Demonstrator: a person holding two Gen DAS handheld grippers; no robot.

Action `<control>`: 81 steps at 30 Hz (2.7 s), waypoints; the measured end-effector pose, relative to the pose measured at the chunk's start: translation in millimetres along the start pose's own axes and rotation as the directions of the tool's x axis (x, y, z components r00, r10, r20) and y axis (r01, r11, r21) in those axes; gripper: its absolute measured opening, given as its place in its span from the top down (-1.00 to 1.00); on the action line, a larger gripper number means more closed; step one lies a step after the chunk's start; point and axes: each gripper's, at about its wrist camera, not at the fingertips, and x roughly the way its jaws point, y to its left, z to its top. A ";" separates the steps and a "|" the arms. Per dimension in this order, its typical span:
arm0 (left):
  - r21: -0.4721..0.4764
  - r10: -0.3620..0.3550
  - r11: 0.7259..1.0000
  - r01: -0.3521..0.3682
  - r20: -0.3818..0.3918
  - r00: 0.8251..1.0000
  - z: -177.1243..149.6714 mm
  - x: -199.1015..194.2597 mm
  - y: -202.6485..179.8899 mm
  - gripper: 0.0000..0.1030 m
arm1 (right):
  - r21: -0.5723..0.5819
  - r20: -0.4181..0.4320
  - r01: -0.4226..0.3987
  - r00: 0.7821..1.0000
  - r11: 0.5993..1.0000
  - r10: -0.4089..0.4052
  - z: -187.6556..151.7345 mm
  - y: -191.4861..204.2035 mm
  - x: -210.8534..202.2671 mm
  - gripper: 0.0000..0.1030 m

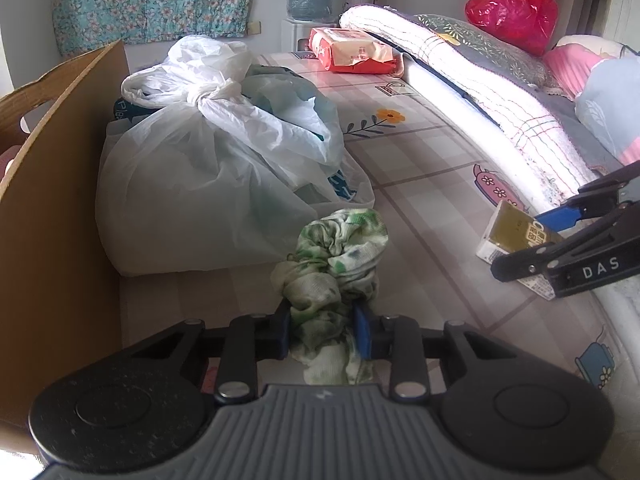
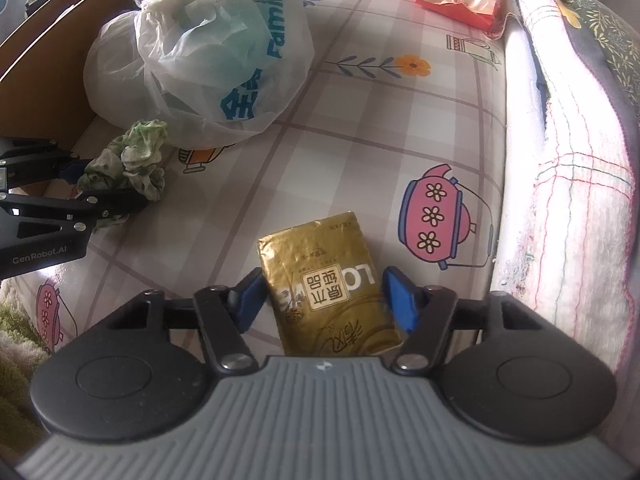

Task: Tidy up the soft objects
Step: 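Carry the gold package with the right tool while the left tool carries the scrunchie to the box, then open the left tool over the box while the right tool releases the gold package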

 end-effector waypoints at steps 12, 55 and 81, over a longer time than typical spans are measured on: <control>0.035 -0.075 0.997 0.071 0.130 0.989 14.9 -62.0 -8.9 0.42 | 0.131 0.174 -0.041 0.985 0.991 0.018 2.2 -15.0 -56.8 -0.07; -0.441 0.226 0.869 -0.223 -0.046 0.973 -5.7 -149.9 272.2 -0.12 | -0.214 0.156 -0.498 0.832 0.841 0.532 214.4 220.3 -56.4 -0.09; -0.516 0.405 0.807 -0.288 0.127 0.906 -16.7 -185.4 262.2 -0.61 | -0.381 0.063 -0.353 0.912 0.854 0.405 213.6 273.2 -35.5 -0.32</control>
